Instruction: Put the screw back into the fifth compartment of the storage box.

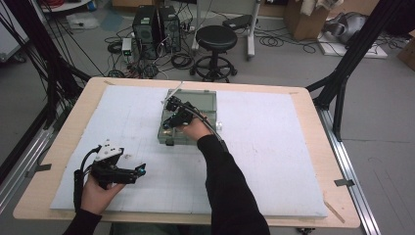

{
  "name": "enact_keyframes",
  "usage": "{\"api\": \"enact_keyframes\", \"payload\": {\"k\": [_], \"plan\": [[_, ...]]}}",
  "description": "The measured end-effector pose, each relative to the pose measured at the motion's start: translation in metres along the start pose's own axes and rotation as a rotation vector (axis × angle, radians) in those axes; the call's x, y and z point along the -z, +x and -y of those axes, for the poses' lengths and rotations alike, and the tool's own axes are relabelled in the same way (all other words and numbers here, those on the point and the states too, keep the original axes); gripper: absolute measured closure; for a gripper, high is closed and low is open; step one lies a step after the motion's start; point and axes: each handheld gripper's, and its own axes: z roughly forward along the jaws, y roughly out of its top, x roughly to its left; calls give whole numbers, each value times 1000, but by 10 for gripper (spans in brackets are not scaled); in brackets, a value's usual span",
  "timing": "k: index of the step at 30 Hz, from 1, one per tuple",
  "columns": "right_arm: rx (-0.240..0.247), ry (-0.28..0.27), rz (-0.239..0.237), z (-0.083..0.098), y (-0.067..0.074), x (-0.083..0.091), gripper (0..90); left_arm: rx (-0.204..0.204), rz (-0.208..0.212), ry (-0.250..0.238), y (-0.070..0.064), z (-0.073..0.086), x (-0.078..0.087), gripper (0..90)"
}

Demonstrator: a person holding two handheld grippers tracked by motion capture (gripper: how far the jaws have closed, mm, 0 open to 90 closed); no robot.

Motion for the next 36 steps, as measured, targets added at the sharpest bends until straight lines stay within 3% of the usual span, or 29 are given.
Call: {"api": "enact_keyframes", "payload": {"k": [6,13,21,24,32,36], "plan": [[-8,-18,11,5,0,16,716,3,-1,0,1,0,0,17],[-7,-78,21,16,0,40,549,3,1,-2,0,0,0,17],[-42,-105,32,34,0,67,378,9,1,2,0,1,-1,17],[-53,-146,51,41,2,76,300,6,-1,3,1,1,0,17],[-94,-190,67,63,4,95,192,10,-1,3,0,0,-1,17],[-98,-186,74,75,5,100,158,4,-1,6,0,0,0,17]]}}
